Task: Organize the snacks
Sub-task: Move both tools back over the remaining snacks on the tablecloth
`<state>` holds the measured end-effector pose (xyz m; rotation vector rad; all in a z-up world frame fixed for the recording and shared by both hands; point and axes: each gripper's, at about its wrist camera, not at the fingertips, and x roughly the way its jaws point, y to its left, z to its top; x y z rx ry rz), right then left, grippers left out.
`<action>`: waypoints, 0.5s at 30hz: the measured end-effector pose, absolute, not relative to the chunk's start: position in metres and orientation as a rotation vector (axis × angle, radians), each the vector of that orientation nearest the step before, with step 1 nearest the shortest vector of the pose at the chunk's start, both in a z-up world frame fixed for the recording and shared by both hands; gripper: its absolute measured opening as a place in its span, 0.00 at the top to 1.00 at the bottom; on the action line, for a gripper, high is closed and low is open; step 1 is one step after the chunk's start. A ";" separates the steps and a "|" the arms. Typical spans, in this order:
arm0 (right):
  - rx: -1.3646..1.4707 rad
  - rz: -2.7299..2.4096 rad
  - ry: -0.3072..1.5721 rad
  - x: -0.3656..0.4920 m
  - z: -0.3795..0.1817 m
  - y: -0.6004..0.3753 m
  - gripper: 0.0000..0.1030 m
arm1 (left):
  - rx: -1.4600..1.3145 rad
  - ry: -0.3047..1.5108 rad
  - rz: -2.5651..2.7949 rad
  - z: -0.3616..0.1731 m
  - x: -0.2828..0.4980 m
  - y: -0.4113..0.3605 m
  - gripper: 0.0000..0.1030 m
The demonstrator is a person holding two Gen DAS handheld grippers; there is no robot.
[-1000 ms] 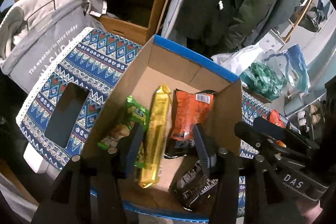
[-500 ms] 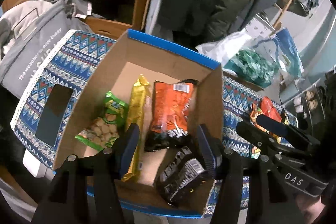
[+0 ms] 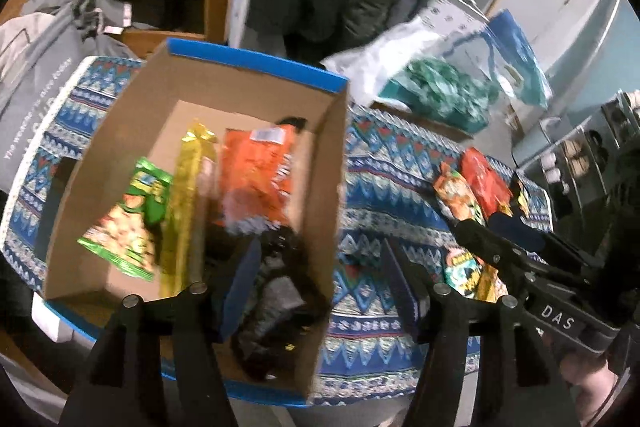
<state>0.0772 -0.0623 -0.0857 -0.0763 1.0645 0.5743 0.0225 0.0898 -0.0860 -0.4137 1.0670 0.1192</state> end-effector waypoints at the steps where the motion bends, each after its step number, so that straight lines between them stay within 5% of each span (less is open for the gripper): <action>1: -0.072 0.565 1.067 0.078 -0.087 -0.068 0.36 | -0.410 1.073 0.114 -0.087 0.023 0.085 0.38; 15: 0.002 0.373 1.082 0.088 -0.098 -0.175 0.36 | -0.345 1.158 0.033 -0.106 0.041 0.013 0.37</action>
